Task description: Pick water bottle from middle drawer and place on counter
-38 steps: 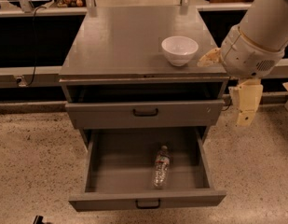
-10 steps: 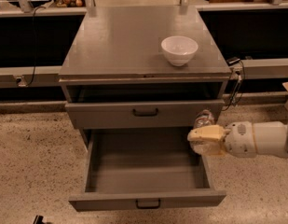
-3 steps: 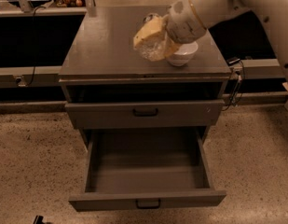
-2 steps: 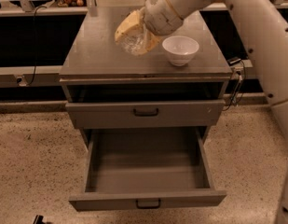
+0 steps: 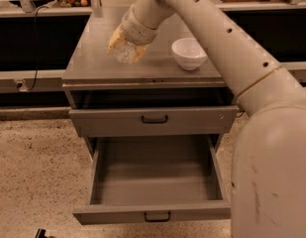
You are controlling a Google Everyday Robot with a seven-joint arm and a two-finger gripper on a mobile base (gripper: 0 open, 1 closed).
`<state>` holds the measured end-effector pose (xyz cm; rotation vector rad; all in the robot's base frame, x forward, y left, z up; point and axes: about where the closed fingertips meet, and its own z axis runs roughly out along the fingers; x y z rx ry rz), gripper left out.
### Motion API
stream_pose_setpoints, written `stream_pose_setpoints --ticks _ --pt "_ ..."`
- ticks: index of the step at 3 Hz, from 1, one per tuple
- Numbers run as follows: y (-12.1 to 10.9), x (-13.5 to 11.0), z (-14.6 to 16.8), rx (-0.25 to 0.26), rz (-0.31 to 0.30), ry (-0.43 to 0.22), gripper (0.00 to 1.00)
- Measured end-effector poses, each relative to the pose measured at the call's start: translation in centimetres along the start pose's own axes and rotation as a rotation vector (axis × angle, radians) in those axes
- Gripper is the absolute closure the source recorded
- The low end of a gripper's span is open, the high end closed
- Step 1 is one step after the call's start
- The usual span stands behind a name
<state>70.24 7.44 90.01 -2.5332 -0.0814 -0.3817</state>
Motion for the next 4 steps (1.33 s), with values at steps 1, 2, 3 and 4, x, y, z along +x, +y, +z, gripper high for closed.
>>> stream_pose_setpoints --ticks 1,2,3,4 --pt "2.6 2.5 3.9 -0.119 0.039 0.060 1.00" --pt "4.3 4.2 6.2 -0.218 0.061 0.112 0.81" --pt "4.4 4.1 6.4 -0.222 0.060 0.110 0.58" --pt "4.5 4.1 6.7 -0.223 0.060 0.106 0.34"
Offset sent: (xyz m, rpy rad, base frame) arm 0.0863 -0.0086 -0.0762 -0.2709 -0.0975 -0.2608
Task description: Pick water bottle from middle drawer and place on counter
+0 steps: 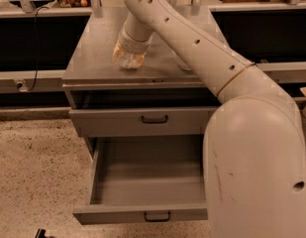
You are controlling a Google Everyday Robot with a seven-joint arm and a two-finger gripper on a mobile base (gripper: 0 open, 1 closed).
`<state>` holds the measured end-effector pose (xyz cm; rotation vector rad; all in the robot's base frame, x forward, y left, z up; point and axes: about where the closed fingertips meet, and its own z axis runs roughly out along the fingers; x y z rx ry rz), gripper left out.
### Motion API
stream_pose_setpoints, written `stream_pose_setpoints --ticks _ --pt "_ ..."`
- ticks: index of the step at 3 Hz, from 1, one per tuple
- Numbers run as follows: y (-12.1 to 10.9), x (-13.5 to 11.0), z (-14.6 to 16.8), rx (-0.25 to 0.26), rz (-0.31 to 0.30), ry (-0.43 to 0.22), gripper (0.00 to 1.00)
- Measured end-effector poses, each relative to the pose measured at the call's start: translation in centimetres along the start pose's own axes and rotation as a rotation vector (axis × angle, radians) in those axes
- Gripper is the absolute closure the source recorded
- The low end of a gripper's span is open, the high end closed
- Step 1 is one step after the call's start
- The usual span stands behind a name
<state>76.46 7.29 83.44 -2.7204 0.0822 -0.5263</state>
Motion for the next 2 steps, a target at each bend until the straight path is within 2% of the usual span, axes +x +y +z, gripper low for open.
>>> stream_pose_setpoints --ticks 1,2 --pt "0.00 0.00 0.00 0.000 0.000 0.000 0.13" --pt "0.00 0.00 0.00 0.000 0.000 0.000 0.00"
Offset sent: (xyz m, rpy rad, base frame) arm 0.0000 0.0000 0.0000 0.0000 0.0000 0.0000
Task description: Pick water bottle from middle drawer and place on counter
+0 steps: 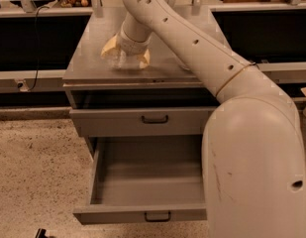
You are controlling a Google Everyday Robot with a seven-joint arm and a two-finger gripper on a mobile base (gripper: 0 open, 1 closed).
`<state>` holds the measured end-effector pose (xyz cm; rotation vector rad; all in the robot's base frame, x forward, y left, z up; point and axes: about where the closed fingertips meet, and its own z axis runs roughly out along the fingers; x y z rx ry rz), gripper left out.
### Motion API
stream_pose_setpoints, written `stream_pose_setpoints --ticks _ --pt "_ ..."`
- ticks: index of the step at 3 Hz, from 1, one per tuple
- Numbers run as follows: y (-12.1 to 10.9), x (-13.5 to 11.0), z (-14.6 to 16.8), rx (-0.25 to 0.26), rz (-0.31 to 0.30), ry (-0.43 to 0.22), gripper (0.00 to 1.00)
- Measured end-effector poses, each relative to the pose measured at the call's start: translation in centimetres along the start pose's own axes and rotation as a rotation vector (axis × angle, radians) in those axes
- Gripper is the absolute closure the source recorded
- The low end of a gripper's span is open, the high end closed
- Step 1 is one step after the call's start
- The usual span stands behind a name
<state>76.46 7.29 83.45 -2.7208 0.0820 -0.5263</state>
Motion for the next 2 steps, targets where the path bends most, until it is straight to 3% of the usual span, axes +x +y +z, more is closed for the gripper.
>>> stream_pose_setpoints --ticks 1,2 --pt "0.0 0.0 -0.2 -0.026 -0.013 -0.002 0.00" --pt "-0.2 0.4 -1.7 -0.085 -0.041 0.007 0.00"
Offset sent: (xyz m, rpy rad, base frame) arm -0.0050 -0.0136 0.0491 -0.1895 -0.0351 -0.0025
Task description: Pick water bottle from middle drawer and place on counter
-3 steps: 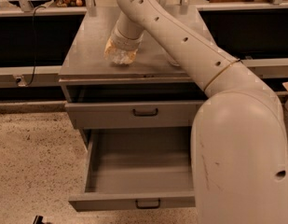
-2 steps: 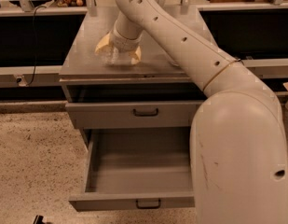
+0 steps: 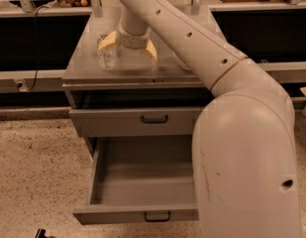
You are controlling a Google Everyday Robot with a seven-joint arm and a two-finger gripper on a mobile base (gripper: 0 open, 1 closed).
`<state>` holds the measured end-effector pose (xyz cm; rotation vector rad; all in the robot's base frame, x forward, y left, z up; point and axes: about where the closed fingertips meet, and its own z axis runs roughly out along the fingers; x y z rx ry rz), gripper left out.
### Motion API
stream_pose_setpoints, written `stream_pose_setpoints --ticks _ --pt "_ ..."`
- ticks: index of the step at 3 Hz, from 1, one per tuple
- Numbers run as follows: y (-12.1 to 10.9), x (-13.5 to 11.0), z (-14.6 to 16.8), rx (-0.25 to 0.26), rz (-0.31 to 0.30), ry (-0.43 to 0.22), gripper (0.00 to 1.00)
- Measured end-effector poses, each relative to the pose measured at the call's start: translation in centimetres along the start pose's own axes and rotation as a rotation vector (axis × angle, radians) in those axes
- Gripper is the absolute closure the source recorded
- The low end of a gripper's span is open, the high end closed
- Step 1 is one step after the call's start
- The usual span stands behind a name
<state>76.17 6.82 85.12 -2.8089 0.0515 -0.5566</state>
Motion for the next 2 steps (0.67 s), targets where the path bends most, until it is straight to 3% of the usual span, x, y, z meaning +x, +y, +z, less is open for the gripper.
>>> stream_pose_setpoints --ticks 1,2 --pt "-0.6 1.0 -2.7 -0.046 -0.029 0.025 0.00" --pt "-0.8 2.0 -5.1 -0.032 -0.035 0.042 0.00"
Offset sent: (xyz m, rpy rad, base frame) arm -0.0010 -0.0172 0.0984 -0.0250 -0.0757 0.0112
